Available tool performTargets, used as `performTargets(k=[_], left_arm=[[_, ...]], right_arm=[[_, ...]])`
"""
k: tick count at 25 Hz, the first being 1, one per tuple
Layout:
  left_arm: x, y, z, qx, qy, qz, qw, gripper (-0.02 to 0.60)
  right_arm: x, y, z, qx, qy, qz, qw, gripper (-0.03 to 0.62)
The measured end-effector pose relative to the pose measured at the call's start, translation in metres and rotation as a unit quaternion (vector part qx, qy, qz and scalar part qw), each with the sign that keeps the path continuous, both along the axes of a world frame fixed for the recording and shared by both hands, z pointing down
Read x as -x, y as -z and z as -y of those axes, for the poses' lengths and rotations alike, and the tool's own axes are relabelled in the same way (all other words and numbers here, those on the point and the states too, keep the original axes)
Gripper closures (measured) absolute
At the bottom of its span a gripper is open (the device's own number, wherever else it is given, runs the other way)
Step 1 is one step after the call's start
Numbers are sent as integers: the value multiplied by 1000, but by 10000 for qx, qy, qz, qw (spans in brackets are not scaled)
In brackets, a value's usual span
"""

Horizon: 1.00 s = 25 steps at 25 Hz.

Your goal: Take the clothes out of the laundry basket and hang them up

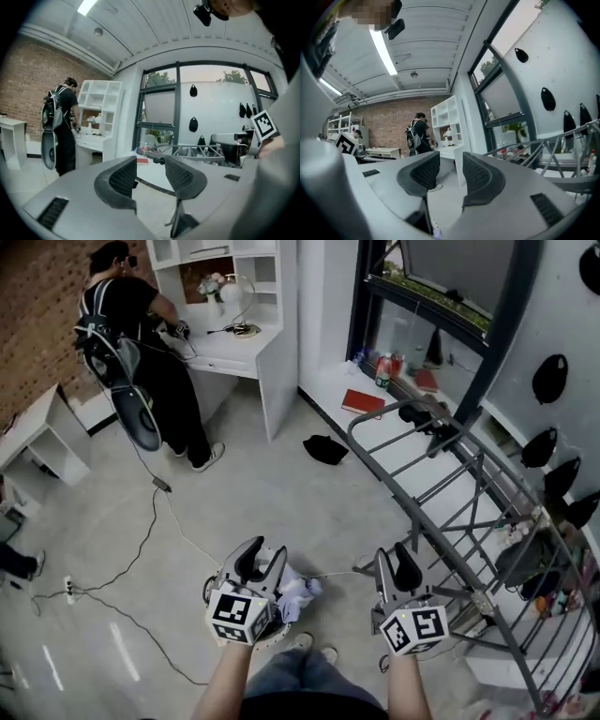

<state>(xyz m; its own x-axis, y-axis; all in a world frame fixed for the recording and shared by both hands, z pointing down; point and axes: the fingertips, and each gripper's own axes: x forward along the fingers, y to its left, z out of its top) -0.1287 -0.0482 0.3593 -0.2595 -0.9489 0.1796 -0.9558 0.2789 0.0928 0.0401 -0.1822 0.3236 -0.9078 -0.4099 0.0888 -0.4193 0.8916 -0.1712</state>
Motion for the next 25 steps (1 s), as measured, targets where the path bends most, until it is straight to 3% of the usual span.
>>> performTargets(k=[4,10,20,25], left_arm=[[29,-21,-34,183,406,-100,9990,393],[51,-81,-48,585,480,-285,9967,393],[79,-252,-24,984,458,-720,9915,393],[79,-339,-21,1213,472,-1027,9862,393]], right_arm=[[51,-27,-22,112,600,-177,9980,446],[98,-92,-40,374,1040,-590,9921,445],[141,-271,-50,839,1361,-1262,9790,445],[136,-366,-70,1264,1471,-1816,9641,445]])
